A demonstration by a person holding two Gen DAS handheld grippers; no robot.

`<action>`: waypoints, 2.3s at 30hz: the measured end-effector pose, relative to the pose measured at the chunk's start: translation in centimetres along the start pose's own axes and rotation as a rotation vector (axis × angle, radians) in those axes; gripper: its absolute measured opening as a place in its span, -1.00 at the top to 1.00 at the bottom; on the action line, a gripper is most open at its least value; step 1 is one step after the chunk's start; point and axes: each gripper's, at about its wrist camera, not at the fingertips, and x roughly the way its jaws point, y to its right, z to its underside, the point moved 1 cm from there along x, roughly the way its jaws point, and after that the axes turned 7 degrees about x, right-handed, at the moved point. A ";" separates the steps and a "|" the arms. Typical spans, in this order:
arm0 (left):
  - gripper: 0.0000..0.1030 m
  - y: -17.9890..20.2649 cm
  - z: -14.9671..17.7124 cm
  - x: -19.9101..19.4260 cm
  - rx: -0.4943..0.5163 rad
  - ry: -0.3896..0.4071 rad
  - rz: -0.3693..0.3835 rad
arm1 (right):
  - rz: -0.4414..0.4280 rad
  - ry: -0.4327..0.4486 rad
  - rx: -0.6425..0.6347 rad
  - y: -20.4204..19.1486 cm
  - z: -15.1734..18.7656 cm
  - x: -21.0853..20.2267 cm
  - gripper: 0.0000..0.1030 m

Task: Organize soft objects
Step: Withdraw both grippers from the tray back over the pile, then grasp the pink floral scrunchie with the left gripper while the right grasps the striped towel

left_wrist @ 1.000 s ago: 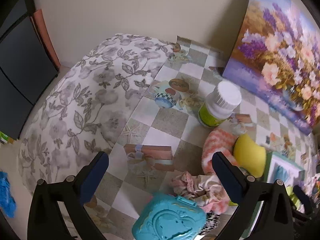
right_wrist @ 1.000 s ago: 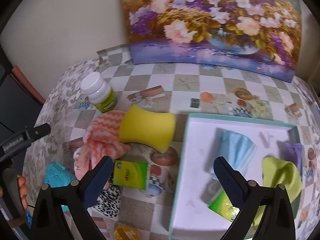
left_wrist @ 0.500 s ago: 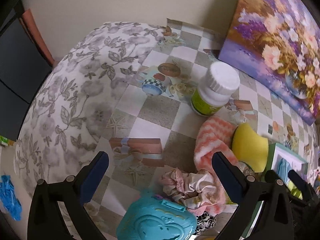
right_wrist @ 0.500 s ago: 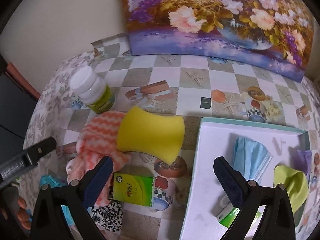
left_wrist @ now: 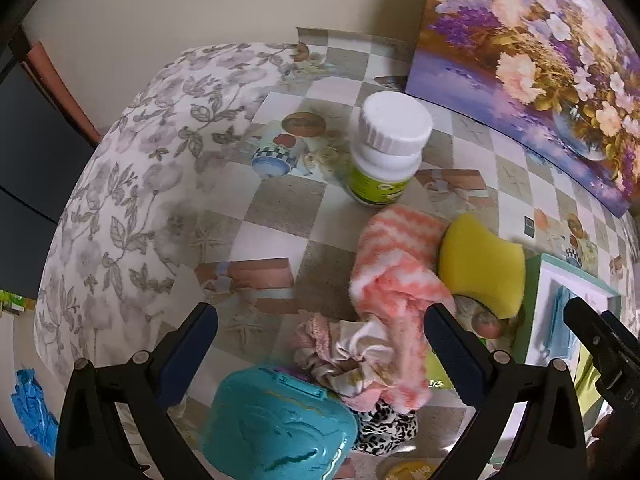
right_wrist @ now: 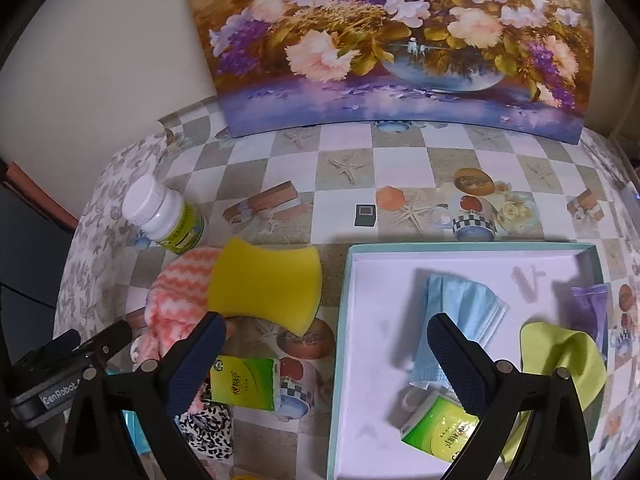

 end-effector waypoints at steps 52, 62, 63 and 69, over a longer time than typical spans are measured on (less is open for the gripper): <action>0.81 -2.2 -0.2 0.7 -0.114 0.036 0.138 | -0.109 -0.069 -0.072 -4.5 2.0 3.3 -0.98; 0.81 -5.7 -0.7 -1.6 -0.216 0.123 0.083 | -0.168 -0.089 -0.158 -9.0 3.5 5.6 -0.98; 0.81 -6.1 -0.7 -1.8 -0.228 0.130 0.080 | -0.167 -0.091 -0.174 -9.5 3.7 5.9 -0.98; 0.81 -7.7 -0.7 -2.3 -0.272 0.150 0.076 | -0.149 -0.110 -0.211 -11.0 4.4 8.0 -0.95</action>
